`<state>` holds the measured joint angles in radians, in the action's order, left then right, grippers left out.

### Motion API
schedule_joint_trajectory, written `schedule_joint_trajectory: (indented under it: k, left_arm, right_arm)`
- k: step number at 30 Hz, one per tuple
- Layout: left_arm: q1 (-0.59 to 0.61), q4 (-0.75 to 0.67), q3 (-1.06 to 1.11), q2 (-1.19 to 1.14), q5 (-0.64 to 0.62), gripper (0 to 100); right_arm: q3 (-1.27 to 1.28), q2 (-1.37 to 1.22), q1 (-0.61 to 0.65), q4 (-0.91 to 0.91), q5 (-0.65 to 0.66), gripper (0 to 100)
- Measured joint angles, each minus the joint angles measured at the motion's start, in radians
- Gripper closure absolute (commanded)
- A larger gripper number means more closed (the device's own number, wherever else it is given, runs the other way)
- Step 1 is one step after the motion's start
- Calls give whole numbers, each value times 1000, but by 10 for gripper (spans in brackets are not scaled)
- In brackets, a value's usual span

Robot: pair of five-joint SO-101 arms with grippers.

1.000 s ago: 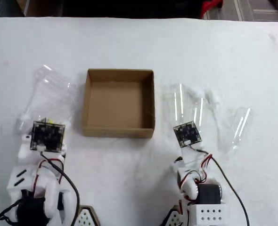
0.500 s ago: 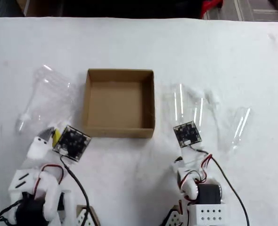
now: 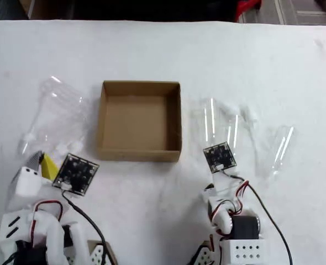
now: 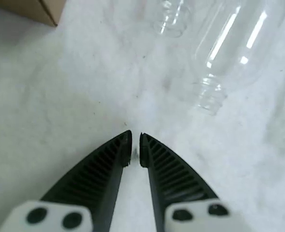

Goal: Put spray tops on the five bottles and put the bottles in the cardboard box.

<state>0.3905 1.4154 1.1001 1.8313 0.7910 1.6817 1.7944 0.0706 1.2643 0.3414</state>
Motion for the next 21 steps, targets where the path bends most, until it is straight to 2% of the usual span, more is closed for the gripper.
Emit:
schedule_joint_trajectory:
  k: [3, 5, 11, 17, 21]
  left_arm:
    - [2, 15, 6, 0, 12, 979]
    - [-15, -37, 44, 2, -2, 979]
    - [-144, -276, 207, -2, -163, 979]
    - [-318, -508, 318, -8, -404, 979]
    - [-382, -580, 373, -11, -468, 979]
  right_arm:
    - [0, 0, 0, 0, 0, 981]
    - [0, 0, 0, 0, 0, 981]
    - [0, 0, 0, 0, 0, 981]
    - [0, 0, 0, 0, 2, 981]
    - [0, 0, 0, 0, 3, 981]
